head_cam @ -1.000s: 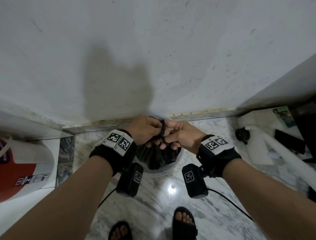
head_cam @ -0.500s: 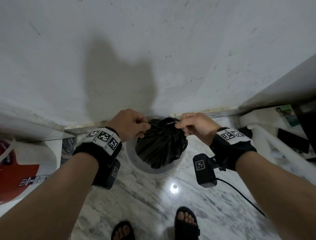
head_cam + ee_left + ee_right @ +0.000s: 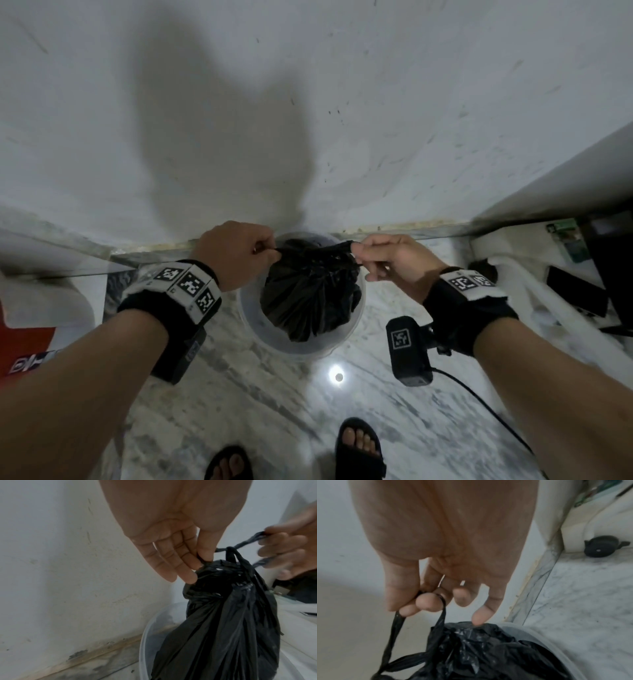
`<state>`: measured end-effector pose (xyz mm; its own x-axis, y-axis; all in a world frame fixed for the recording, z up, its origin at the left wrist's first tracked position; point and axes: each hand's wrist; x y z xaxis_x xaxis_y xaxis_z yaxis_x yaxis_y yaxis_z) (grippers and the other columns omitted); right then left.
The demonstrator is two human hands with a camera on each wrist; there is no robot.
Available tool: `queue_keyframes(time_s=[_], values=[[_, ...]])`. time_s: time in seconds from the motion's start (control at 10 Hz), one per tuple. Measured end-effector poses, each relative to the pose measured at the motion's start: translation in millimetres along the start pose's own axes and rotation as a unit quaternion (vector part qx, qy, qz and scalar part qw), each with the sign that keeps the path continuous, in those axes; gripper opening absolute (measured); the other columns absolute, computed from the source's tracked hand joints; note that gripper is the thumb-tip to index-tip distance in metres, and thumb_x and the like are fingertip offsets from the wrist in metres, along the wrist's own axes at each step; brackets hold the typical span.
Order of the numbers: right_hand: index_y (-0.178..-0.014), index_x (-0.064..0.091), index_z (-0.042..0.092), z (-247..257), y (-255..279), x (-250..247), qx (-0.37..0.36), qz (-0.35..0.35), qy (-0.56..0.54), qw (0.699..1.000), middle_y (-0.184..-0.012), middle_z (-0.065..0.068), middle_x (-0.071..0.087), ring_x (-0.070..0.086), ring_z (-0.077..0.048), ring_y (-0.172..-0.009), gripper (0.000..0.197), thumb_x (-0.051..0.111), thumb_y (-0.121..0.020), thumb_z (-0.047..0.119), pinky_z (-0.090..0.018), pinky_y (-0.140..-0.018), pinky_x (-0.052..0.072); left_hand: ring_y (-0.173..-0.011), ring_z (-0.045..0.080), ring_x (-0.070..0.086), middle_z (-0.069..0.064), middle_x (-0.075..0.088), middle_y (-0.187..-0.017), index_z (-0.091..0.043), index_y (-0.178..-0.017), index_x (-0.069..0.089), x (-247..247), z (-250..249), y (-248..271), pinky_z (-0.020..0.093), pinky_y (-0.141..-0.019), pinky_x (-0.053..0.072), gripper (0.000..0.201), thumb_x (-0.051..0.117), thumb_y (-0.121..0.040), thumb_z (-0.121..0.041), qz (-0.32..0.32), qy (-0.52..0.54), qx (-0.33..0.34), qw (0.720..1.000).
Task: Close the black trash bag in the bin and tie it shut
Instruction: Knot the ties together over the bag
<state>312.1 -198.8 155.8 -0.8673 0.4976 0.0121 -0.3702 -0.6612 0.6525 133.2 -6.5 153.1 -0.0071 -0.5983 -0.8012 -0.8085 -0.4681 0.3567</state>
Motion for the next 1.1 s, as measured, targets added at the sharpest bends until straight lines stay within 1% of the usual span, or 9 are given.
queue_keyframes(time_s=[0.1, 0.2, 0.3, 0.4, 0.5, 0.6, 0.8, 1.0, 1.1], values=[[-0.066, 0.065, 0.011, -5.3, -5.6, -3.4, -0.024, -0.052, -0.048, 0.997, -0.06, -0.007, 0.053, 0.048, -0.016, -0.06, 0.017, 0.068, -0.081, 0.019, -0.033, -0.071, 0.044, -0.066, 0.019, 0.057, -0.007, 0.062, -0.066, -0.027, -0.075, 0.061, 3.9, 4.0, 0.2, 0.03, -0.06, 0.043, 0.016, 0.056, -0.079, -0.041, -0.007, -0.036, 0.005, 0.999], [-0.071, 0.066, 0.011, -15.6, -9.3, 0.4, -0.021, -0.129, -0.081, 0.988, -0.066, -0.005, 0.058, 0.053, -0.016, -0.069, 0.014, 0.067, -0.082, 0.02, -0.032, -0.072, 0.05, -0.067, 0.019, 0.056, -0.008, 0.061, -0.067, -0.029, -0.076, 0.06, 10.4, 8.5, -3.5, 0.029, -0.059, 0.038, 0.015, 0.054, -0.08, -0.042, -0.018, -0.043, 0.004, 0.999], [-0.073, 0.069, 0.014, -25.7, -14.2, -2.7, 0.024, -0.252, -0.104, 0.962, -0.068, -0.004, 0.065, 0.056, -0.016, -0.069, 0.012, 0.068, -0.081, 0.022, -0.036, -0.072, 0.053, -0.067, 0.02, 0.058, -0.006, 0.064, -0.069, -0.029, -0.076, 0.063, 19.8, 16.6, 0.0, 0.03, -0.06, 0.041, 0.015, 0.054, -0.079, -0.041, -0.004, -0.014, -0.011, 1.0], [-0.069, 0.07, 0.014, -34.6, -18.7, -5.7, 0.069, -0.311, -0.06, 0.946, -0.066, -0.004, 0.066, 0.057, -0.019, -0.065, 0.015, 0.069, -0.077, 0.026, -0.032, -0.063, 0.052, -0.057, 0.01, 0.053, -0.012, 0.056, -0.056, -0.039, -0.059, 0.053, 23.7, 27.0, 7.4, 0.029, -0.059, 0.039, 0.02, 0.06, -0.078, -0.038, -0.012, 0.069, -0.048, 0.996], [-0.083, 0.072, 0.008, -34.7, -22.1, -0.3, 0.093, -0.315, -0.053, 0.943, -0.067, -0.005, 0.065, 0.056, -0.019, -0.06, 0.019, 0.067, -0.076, 0.026, -0.028, -0.057, 0.047, -0.06, 0.013, 0.054, -0.01, 0.056, -0.058, -0.033, -0.058, 0.058, 25.0, 30.0, 12.2, 0.034, -0.063, 0.045, 0.02, 0.063, -0.077, -0.036, -0.008, 0.13, -0.102, 0.986], [-0.087, 0.071, 0.008, -24.5, -21.9, 3.8, 0.103, -0.323, -0.048, 0.939, -0.068, -0.005, 0.066, 0.058, -0.018, -0.057, 0.02, 0.066, -0.077, 0.024, -0.027, -0.054, 0.047, -0.072, 0.025, 0.062, 0.006, 0.068, -0.071, -0.02, -0.065, 0.066, 25.6, 33.9, 11.9, 0.042, -0.07, 0.053, 0.014, 0.066, -0.076, -0.029, -0.023, 0.19, -0.135, 0.972], [-0.079, 0.071, 0.009, -15.0, -12.3, 7.5, 0.109, -0.343, -0.029, 0.933, -0.069, -0.005, 0.068, 0.059, -0.018, -0.057, 0.016, 0.064, -0.076, 0.023, -0.027, -0.053, 0.047, -0.079, 0.028, 0.064, 0.018, 0.072, -0.081, -0.008, -0.073, 0.069, 27.6, 25.9, 24.2, 0.039, -0.074, 0.053, 0.015, 0.067, -0.077, -0.022, -0.034, 0.257, -0.153, 0.954], [-0.082, 0.071, 0.006, -3.0, 1.3, 7.0, 0.091, -0.305, -0.004, 0.948, -0.074, -0.007, 0.069, 0.057, -0.02, -0.058, 0.02, 0.067, -0.079, 0.025, -0.029, -0.057, 0.048, -0.07, 0.024, 0.064, 0.01, 0.07, -0.07, -0.014, -0.069, 0.071, 21.1, 25.4, 24.6, 0.045, -0.074, 0.055, 0.014, 0.07, -0.072, -0.028, -0.025, 0.248, -0.153, 0.956], [-0.094, 0.069, 0.006, 8.2, 8.9, 9.0, 0.063, -0.283, 0.001, 0.957, -0.084, -0.01, 0.067, 0.059, -0.022, -0.064, 0.024, 0.07, -0.08, 0.025, -0.03, -0.058, 0.047, -0.079, 0.026, 0.069, 0.008, 0.073, -0.08, -0.02, -0.077, 0.072, 14.1, 17.8, 23.1, 0.041, -0.076, 0.055, 0.02, 0.071, -0.068, -0.038, -0.015, 0.262, -0.164, 0.951]])
Point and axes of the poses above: each hand's wrist, its own y-axis away from the middle knuckle, its own x-axis out of the palm, z = x × y
